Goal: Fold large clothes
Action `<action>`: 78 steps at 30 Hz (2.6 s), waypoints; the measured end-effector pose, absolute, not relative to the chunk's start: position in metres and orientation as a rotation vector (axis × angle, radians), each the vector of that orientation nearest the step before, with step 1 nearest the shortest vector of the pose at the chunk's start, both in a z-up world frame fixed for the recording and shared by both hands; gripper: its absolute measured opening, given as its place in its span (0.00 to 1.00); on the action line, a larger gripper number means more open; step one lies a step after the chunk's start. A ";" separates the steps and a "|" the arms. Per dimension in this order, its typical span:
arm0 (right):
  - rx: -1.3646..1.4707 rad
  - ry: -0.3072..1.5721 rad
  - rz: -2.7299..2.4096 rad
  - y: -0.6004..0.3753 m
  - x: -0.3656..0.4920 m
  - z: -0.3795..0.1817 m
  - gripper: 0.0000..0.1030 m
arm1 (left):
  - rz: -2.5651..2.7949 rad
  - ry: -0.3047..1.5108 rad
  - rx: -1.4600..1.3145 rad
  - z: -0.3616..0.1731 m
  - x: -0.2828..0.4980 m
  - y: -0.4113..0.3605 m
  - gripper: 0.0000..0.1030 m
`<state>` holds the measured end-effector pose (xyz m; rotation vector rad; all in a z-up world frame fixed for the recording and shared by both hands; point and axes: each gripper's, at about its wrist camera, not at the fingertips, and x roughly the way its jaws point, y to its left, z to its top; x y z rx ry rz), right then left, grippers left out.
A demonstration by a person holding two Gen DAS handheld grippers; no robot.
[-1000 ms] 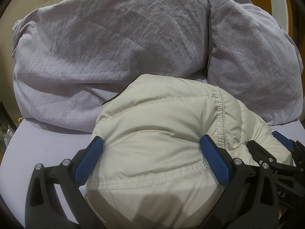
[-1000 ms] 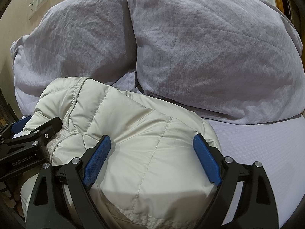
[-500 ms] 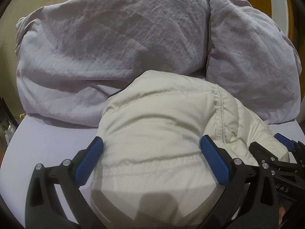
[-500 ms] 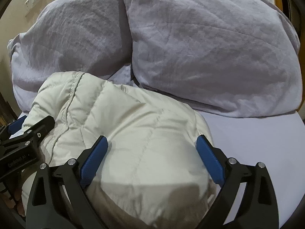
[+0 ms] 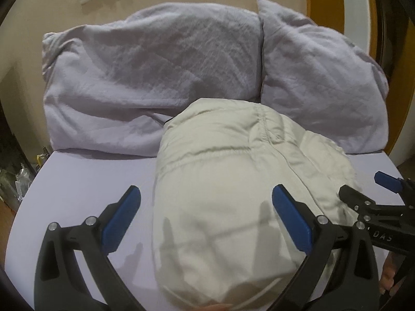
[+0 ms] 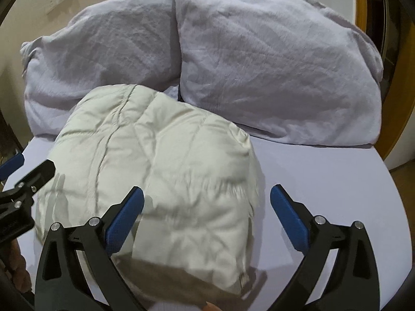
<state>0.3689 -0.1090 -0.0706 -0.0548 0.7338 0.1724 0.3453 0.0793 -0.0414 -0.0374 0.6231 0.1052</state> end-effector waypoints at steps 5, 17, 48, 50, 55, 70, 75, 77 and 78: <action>-0.056 0.743 0.182 -0.116 0.332 -0.066 0.97 | 0.090 0.598 -0.076 -0.030 0.295 0.084 0.98; -0.019 0.777 0.181 -0.135 0.269 -0.057 0.98 | 0.085 0.554 -0.105 -0.010 0.207 0.071 0.98; 0.028 0.824 0.211 -0.156 0.211 -0.051 0.98 | 0.077 0.589 -0.146 -0.011 0.158 0.064 0.98; 0.032 0.825 0.210 -0.156 0.210 -0.051 0.98 | 0.065 0.600 -0.159 -0.013 0.159 0.066 0.98; 0.040 0.817 0.215 -0.155 0.207 -0.051 0.98 | 0.042 0.619 -0.173 -0.017 0.160 0.065 0.98; 0.051 0.783 0.262 -0.149 0.201 -0.044 0.98 | -0.009 0.654 -0.225 -0.024 0.163 0.068 0.98; 0.055 0.782 0.269 -0.147 0.202 -0.044 0.98 | -0.008 0.669 -0.231 -0.026 0.165 0.067 0.98; 0.054 0.782 0.273 -0.146 0.202 -0.044 0.98 | -0.008 0.671 -0.230 -0.027 0.165 0.067 0.98; 0.054 0.782 0.274 -0.145 0.202 -0.044 0.98 | -0.007 0.670 -0.228 -0.027 0.165 0.066 0.98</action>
